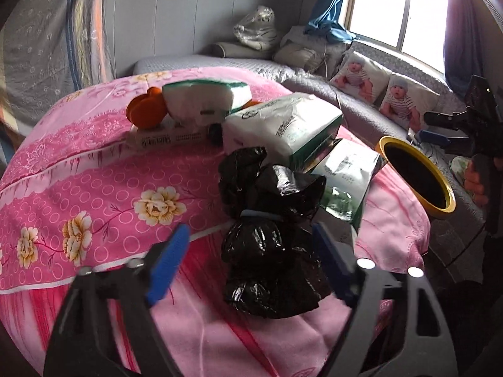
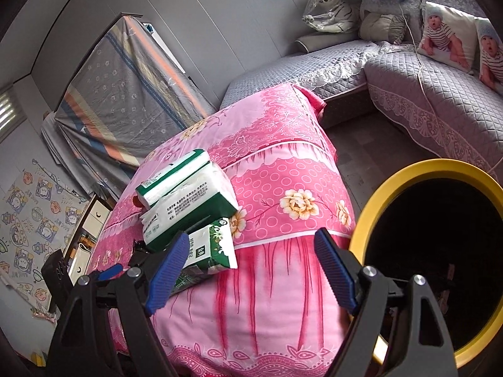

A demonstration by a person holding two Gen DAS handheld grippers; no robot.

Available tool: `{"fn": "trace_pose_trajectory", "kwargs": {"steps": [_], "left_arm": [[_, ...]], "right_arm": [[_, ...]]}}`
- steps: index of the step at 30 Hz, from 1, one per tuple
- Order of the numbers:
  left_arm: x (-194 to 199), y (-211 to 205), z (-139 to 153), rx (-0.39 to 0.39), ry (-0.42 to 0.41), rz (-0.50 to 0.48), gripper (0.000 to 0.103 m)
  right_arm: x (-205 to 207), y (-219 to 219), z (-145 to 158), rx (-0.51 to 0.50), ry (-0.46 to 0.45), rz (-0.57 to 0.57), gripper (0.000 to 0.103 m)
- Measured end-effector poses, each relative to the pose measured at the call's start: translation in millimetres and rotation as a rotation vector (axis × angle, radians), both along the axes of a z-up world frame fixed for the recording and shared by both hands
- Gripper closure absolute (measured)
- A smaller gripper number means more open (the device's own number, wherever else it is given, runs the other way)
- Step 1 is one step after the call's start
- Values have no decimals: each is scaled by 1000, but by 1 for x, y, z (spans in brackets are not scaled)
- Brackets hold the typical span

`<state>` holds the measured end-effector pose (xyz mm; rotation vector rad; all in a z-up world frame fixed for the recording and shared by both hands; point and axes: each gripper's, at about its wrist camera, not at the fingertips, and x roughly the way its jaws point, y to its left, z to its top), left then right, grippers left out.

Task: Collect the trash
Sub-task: 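Grasp another black plastic bag on the bed with the left tool, then grasp the green-and-white plastic pack with the right tool and lift it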

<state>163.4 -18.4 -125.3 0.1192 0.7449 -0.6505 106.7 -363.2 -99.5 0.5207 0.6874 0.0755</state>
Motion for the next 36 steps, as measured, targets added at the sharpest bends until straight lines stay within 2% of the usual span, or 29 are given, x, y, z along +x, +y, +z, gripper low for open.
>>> {"fn": "trace_pose_trajectory", "kwargs": {"steps": [1,2,3,5,7,10,17,25,30,36], "left_arm": [[2,0,-1,6,5,7,36],[3,0,-2,17,2,18,44],[3,-1,-2,27,0,22,58],[5,-1,-3,46,1,31,71],[5,0,-3,62,-5,48,73],[5,5,0,43,-14,67,78],[-12,30,23,-66,-90,95,80],[-32,53,48,-174,-160,131,80],[-35,62,59,-206,-187,153,80],[-38,64,59,-222,-197,153,80]], "right_arm": [[0,-1,-1,4,1,-1,25],[0,-2,-2,8,1,-3,25],[0,-2,-3,11,1,-1,25],[1,-1,-3,10,2,5,25],[1,0,-4,9,3,10,25],[0,1,-4,12,0,13,25],[-2,8,4,-16,-30,41,25],[2,15,3,-19,-23,63,25],[8,27,6,-30,-23,94,25],[34,52,16,30,-32,206,25]]}}
